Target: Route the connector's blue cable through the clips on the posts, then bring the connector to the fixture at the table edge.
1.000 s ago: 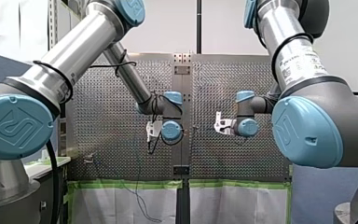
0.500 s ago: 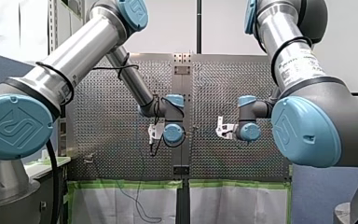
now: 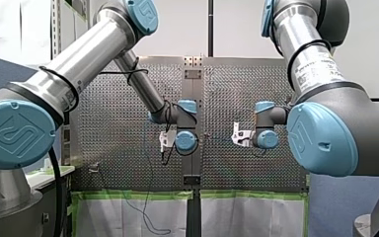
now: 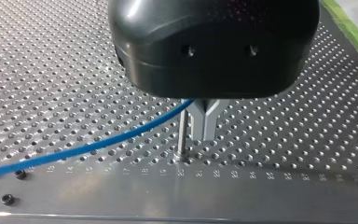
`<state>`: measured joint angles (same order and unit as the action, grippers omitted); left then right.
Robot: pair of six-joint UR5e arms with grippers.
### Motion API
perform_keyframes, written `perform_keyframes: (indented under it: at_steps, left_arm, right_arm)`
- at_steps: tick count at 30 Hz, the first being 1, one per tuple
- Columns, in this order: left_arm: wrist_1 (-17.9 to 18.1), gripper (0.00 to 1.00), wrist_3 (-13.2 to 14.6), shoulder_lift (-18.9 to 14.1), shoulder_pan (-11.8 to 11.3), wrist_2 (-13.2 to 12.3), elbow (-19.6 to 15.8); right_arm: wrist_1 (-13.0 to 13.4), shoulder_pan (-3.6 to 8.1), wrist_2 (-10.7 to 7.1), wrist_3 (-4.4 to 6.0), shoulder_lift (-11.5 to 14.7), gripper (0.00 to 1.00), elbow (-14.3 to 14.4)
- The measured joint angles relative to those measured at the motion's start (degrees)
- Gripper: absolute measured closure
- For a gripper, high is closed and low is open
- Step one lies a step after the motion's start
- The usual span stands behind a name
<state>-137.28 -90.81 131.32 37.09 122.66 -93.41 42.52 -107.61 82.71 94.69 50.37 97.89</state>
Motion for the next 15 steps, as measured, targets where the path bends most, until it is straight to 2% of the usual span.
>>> perform_keyframes:
  at_steps: [15]
  left_arm:
    - [-0.2, 1.0, -0.1, 0.1, -0.7, -0.1, 1.3]
  right_arm:
    - [-0.2, 0.31, -0.11, -0.19, -0.1, 1.0, -0.8]
